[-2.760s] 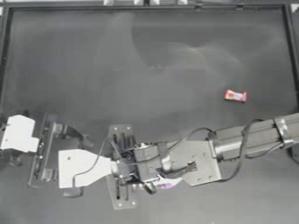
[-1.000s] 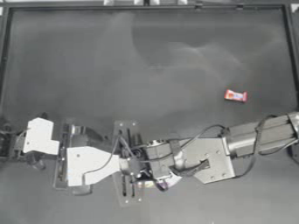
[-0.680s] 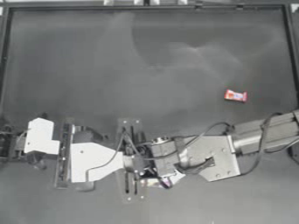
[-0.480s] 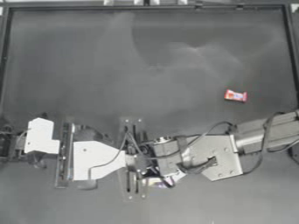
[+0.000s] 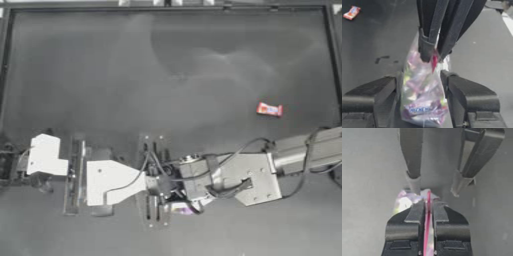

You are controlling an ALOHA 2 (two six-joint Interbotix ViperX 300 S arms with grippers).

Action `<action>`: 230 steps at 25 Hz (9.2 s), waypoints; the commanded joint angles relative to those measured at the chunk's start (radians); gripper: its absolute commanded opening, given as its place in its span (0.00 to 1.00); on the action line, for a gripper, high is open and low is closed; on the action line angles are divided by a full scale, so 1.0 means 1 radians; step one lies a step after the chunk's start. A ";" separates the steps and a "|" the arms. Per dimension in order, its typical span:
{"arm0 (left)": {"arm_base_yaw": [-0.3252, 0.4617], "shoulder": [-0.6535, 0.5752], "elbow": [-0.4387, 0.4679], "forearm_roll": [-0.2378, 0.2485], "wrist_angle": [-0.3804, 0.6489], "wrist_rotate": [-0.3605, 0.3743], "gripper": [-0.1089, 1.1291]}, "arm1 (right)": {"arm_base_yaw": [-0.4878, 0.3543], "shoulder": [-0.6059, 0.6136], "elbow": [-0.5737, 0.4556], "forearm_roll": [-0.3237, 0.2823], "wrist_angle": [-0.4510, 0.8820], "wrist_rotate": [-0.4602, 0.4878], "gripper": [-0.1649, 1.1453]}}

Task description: Put candy in bag

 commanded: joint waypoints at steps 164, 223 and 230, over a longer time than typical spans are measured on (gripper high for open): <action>-0.041 -0.057 -0.017 0.003 -0.008 0.091 0.19 | 0.095 -0.311 0.453 0.052 -0.095 0.284 0.28; -0.041 -0.020 -0.029 0.003 -0.003 0.086 0.19 | 0.189 -0.554 0.750 0.044 -0.129 0.520 0.26; -0.041 -0.020 -0.028 0.002 -0.003 0.084 0.19 | 0.189 -0.561 0.755 0.044 -0.126 0.522 0.26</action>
